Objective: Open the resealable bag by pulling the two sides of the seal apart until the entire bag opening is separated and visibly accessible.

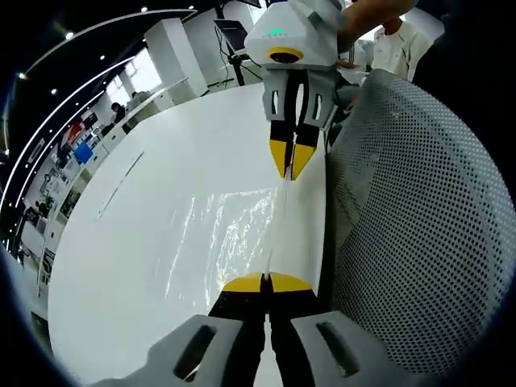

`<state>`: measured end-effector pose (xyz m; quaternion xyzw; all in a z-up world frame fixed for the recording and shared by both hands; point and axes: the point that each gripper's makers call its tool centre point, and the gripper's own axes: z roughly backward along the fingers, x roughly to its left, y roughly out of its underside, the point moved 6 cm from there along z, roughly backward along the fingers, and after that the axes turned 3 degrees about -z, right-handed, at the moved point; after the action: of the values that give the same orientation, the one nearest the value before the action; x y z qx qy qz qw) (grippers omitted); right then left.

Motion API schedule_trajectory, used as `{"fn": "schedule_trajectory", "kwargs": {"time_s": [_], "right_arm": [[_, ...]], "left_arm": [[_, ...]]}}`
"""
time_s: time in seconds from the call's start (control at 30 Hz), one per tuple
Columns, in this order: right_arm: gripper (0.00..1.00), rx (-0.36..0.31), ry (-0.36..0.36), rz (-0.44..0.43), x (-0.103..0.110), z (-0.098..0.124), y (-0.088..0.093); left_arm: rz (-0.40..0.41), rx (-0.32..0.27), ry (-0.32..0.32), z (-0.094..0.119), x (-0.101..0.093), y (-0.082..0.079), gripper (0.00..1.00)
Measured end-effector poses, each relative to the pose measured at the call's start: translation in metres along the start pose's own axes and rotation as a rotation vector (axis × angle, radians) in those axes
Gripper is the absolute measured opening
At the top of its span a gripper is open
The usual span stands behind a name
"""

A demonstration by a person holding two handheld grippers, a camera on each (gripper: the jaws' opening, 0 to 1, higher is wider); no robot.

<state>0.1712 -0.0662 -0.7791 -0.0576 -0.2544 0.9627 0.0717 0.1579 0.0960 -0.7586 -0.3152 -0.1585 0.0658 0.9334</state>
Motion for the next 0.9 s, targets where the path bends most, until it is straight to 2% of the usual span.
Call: {"fn": "schedule_trajectory", "kwargs": {"time_s": [0.03,0.13,0.17,0.27,0.43,0.53,0.9], "right_arm": [[0.0,0.0,0.001,0.001,0.0,0.0,0.0],[0.01,0.011,-0.036,-0.004,0.005,-0.001,0.002],[0.03,-0.006,-0.035,-0.022,0.005,-0.002,0.002],[0.09,-0.061,-0.042,-0.096,0.006,0.003,-0.004],[0.11,-0.131,-0.048,-0.065,0.008,0.012,-0.02],[0.11,-0.16,-0.046,-0.091,0.006,0.014,-0.024],[0.1,-0.16,-0.053,-0.11,0.003,-0.004,-0.026]], "left_arm": [[-0.026,0.0,0.003,0.0,0.0,0.0,0.0],[-0.033,-0.019,0.028,0.001,-0.004,-0.001,0.0],[-0.053,-0.032,0.024,0.001,-0.005,-0.002,0.0],[-0.073,-0.014,0.029,0.0,-0.009,-0.001,0.0],[-0.087,-0.012,0.036,-0.003,-0.014,-0.004,0.0],[-0.094,-0.011,0.038,-0.005,-0.016,-0.006,0.0],[-0.129,-0.019,0.02,-0.005,-0.015,-0.013,0.0]]}}
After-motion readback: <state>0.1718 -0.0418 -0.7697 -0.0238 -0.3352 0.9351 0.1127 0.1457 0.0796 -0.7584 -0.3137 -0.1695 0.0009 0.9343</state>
